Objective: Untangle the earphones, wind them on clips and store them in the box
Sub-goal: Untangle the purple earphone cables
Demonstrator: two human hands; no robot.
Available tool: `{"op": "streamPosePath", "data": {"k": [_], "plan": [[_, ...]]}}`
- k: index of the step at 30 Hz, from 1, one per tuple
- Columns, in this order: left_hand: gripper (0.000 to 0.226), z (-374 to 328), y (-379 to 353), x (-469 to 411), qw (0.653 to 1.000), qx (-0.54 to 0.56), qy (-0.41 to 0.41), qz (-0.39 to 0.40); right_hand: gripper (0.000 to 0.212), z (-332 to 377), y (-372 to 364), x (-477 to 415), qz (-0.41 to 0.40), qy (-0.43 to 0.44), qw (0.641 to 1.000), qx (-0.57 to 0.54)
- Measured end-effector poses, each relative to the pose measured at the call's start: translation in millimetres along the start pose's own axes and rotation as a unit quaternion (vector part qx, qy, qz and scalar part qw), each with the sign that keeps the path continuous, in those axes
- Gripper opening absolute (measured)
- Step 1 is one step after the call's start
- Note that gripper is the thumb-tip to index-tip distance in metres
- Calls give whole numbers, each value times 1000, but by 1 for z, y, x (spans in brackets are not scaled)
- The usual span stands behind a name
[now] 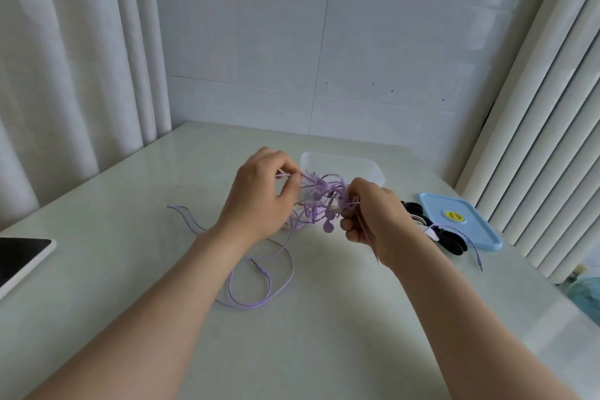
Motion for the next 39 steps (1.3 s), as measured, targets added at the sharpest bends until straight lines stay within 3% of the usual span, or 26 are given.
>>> {"op": "streamPosePath", "data": {"k": [3,5,7,9,12,14,15,16,18,20,22,23,24,26,29,35,39], "plan": [[11,14,9,-1,987,75,126,-67,24,1,5,-2,-34,30,996,79],[10,28,10,4,952,164,234,-108,27,0,10,-6,-61,47,990,120],[7,36,5,8,902,270,310,-135,28,2,15,-9,-99,86,973,189],[7,37,-3,11,841,391,343,-151,27,8,17,-7,-137,129,934,304],[15,33,-9,12,735,538,374,-173,45,11,14,-2,-160,162,870,437],[25,31,-12,14,680,588,400,-179,46,13,11,-1,-153,187,862,446],[28,30,-13,15,671,594,409,-174,46,13,9,-4,-139,192,870,432],[27,30,-13,15,675,588,416,-161,47,12,7,-5,-119,194,882,412],[20,29,-15,15,718,548,415,-112,48,11,3,-5,-86,198,894,393],[15,26,-13,13,815,436,380,-44,47,12,0,-3,-73,202,897,386],[34,20,-5,8,941,204,271,12,44,13,-2,-2,-60,209,902,374],[46,14,-7,7,975,88,201,41,44,13,-3,-1,-56,210,903,371],[51,6,-11,8,986,-1,149,74,45,14,-4,0,-55,210,902,374],[43,-4,-22,13,982,-71,107,135,48,16,-5,2,-60,210,897,383],[27,-11,-26,16,980,-49,86,170,50,15,-3,0,-74,198,900,382],[30,-12,-20,11,980,-10,67,185,51,15,3,-1,-103,187,908,361],[23,0,-14,9,981,5,123,149,51,17,4,-2,-114,199,903,363]]}}
Point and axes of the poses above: each hand's wrist, its own x-axis away from the middle knuckle, its own y-axis out of the back of the hand, z = x × y, the point moved 7 cm from there along -x, towards the middle knuckle, and after that the axes turned 3 degrees about z, right-handed, at the moved point
